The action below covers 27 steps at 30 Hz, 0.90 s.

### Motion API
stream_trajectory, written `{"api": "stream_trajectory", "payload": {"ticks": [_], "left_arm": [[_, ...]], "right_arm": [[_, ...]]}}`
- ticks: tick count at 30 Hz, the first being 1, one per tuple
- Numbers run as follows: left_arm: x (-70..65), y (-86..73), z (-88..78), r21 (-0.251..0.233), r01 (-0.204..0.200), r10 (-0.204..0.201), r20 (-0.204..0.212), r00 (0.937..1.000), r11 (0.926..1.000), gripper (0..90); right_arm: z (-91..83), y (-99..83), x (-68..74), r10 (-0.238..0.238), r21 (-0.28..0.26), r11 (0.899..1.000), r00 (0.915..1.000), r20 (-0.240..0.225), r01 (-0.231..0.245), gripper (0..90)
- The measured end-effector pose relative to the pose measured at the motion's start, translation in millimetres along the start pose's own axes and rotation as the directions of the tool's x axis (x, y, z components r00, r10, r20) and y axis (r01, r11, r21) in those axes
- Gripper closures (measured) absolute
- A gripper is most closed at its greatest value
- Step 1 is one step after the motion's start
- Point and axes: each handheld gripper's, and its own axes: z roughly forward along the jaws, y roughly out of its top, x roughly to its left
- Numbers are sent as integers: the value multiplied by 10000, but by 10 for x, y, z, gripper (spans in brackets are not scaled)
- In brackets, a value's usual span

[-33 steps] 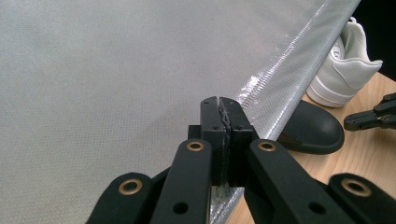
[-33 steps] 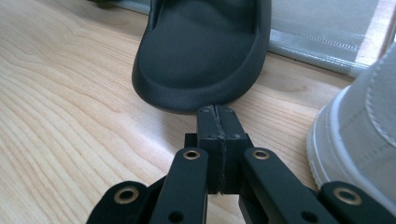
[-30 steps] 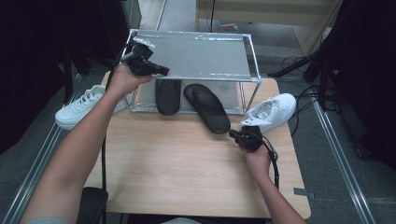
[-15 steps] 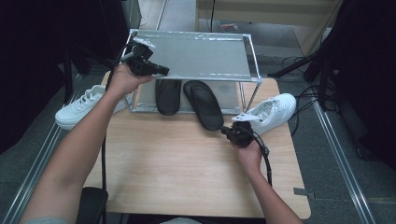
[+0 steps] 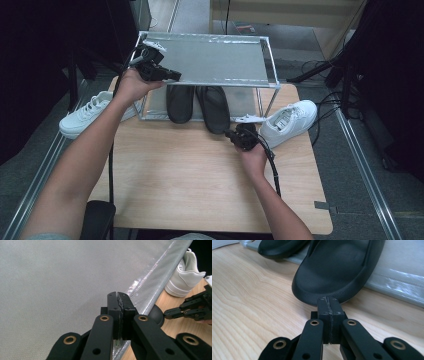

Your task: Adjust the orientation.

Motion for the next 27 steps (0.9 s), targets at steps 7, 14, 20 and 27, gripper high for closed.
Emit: {"api": "stream_trajectory", "payload": {"ticks": [7,14,20,27], "left_arm": [[-2,-2,0,-21,-3,3,-13,10000,10000,897],[-5,-3,3,-43,-58,58,-48,10000,10000,896],[-9,-5,1,-54,-56,55,-83,10000,10000,896],[-5,-11,1,-99,-85,85,-57,9999,9999,896]], "right_arm": [[165,116,88,-25,7,10000,10000,-79,26,900],[308,172,186,159,-179,9997,9998,-130,-162,900],[416,231,241,164,-294,9994,9998,-138,-168,900],[518,296,294,228,-238,9994,9995,-214,-233,900]]}}
